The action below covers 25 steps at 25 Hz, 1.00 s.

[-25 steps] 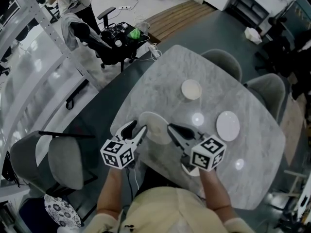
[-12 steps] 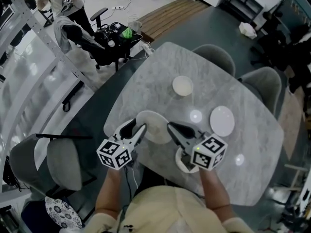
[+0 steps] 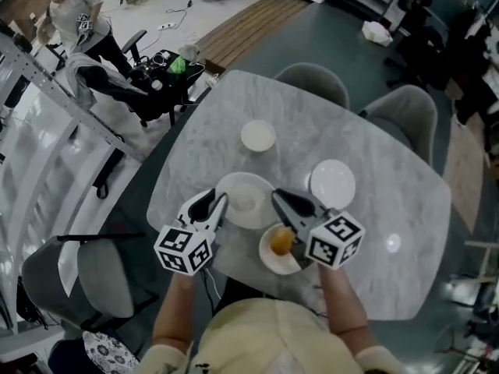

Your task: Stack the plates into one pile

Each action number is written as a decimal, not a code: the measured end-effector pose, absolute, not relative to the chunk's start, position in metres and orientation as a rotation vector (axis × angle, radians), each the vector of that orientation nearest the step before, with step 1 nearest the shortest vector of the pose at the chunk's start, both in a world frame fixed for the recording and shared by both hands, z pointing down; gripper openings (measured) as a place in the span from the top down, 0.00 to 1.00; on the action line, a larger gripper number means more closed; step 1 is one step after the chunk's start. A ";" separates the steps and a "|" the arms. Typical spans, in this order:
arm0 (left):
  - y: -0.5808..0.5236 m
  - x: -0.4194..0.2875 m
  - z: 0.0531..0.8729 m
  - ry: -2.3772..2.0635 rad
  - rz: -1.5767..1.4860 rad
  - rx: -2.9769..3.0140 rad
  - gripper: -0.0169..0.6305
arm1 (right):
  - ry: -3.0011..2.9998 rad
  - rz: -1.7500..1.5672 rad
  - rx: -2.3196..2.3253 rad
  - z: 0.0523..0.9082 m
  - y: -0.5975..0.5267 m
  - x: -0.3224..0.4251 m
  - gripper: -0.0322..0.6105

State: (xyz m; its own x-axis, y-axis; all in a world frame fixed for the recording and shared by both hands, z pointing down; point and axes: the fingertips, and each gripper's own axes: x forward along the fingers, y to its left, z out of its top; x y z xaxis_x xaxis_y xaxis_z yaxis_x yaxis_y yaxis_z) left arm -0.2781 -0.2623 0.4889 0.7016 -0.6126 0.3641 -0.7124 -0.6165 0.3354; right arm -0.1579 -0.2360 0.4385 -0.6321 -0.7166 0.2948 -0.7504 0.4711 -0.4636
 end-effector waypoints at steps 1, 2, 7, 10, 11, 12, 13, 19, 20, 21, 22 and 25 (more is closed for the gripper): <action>-0.263 -0.267 0.488 -1.011 0.309 2.459 0.82 | -2.637 0.887 1.345 0.438 -0.235 -0.147 0.93; -0.263 -0.256 0.487 -1.002 0.319 2.464 0.83 | -2.630 0.891 1.369 0.438 -0.234 -0.135 0.93; -0.264 -0.189 0.479 -0.935 0.358 2.499 0.83 | -2.604 0.908 1.491 0.436 -0.226 -0.070 0.93; -0.267 -0.161 0.479 -0.879 0.397 2.522 0.83 | -2.575 0.920 1.578 0.438 -0.224 -0.041 0.93; -0.268 -0.154 0.480 -0.863 0.411 2.527 0.83 | -2.564 0.924 1.604 0.440 -0.224 -0.034 0.93; -0.270 -0.147 0.482 -0.848 0.424 2.532 0.83 | -2.553 0.930 1.628 0.443 -0.223 -0.028 0.93; -0.272 -0.140 0.484 -0.834 0.435 2.536 0.83 | -2.542 0.935 1.651 0.446 -0.223 -0.021 0.93; -0.276 -0.094 0.493 -0.759 0.495 2.549 0.83 | -2.484 0.971 1.757 0.460 -0.220 0.021 0.93; -0.276 -0.087 0.494 -0.750 0.508 2.553 0.83 | -2.473 0.977 1.774 0.462 -0.219 0.029 0.93; -0.276 -0.080 0.494 -0.740 0.521 2.557 0.83 | -2.460 0.984 1.793 0.463 -0.218 0.036 0.93; -0.276 -0.073 0.495 -0.730 0.533 2.560 0.83 | -2.446 0.993 1.811 0.465 -0.217 0.043 0.93; -0.277 -0.054 0.501 -0.704 0.565 2.557 0.83 | -2.410 1.026 1.855 0.475 -0.216 0.061 0.93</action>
